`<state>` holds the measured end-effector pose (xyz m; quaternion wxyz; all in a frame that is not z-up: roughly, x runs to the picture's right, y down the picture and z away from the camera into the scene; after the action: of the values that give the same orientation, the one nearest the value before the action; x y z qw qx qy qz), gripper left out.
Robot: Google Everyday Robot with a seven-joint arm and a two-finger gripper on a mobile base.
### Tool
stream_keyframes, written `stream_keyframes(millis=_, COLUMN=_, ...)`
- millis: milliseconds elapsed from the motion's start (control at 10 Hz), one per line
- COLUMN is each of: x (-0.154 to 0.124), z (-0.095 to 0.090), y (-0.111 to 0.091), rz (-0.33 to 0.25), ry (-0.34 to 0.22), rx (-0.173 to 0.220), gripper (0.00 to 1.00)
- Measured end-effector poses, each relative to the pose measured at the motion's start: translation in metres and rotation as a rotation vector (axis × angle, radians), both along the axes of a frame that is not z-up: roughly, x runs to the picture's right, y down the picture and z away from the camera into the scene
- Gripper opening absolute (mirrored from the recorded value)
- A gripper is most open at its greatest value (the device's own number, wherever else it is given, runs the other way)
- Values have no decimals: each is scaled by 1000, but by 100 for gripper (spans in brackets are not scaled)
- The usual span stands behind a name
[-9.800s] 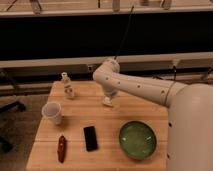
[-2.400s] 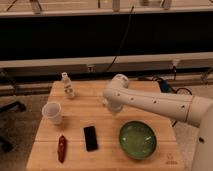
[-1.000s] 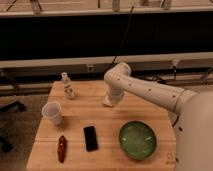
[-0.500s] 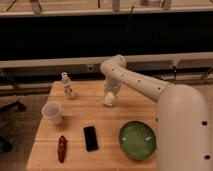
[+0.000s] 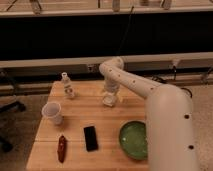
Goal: Place the white sponge in the ceramic bowl
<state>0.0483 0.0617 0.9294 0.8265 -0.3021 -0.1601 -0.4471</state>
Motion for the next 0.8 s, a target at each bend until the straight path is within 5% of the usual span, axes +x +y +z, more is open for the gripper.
stream_keyframes(millis=500, x=3, z=17, y=1, rz=-10, ry=27, rx=-23, gripper=76)
stream_keyframes(millis=800, x=4, z=21, y=6, rz=-43, ry=49, rx=-53, gripper=47)
